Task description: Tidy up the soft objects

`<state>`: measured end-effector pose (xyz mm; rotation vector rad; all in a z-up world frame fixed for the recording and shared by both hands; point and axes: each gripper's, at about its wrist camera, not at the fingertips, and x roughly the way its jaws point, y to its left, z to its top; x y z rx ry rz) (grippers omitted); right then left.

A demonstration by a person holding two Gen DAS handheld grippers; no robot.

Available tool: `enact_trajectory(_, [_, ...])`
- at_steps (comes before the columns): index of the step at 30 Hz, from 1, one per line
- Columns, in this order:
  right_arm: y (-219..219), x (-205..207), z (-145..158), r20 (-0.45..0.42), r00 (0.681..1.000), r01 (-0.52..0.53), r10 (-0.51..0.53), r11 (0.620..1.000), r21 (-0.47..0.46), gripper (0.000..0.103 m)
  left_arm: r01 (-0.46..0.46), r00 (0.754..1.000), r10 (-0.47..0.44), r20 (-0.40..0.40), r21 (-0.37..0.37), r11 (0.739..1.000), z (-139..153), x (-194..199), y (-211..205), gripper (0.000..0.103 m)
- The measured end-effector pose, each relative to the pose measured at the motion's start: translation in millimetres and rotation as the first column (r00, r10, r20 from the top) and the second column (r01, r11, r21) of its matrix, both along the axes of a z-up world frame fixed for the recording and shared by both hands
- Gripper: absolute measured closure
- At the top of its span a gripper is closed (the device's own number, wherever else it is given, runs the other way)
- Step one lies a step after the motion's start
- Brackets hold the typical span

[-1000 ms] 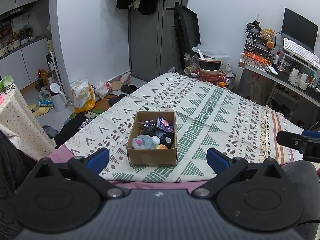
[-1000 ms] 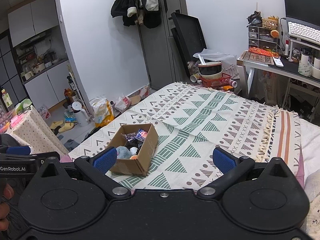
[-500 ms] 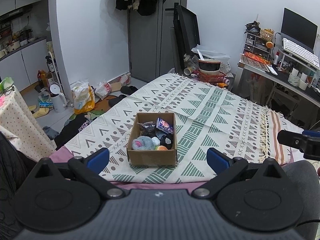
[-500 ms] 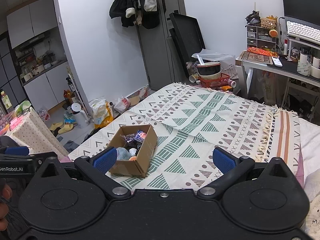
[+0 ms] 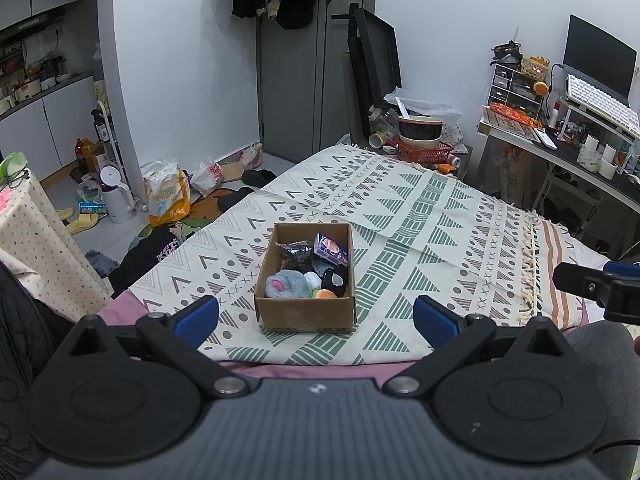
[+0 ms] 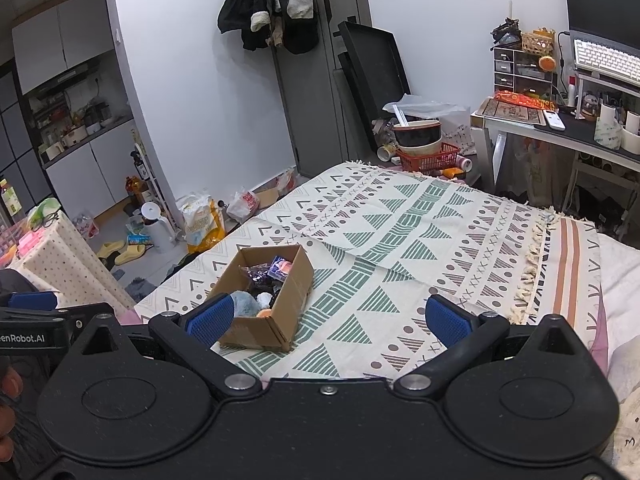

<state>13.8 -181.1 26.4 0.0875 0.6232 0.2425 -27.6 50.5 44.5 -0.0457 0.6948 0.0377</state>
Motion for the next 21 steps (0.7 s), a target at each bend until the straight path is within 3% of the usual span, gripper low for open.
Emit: enact_trajectory(21, [0.3, 30.1, -20.7, -0.05, 0.999, -0.017, 0.017, 1.0, 0.006, 0.0, 0.017, 1.0, -0.016, -0.023, 0.008, 1.0, -20.8, 24.4, -5.8, 0.0])
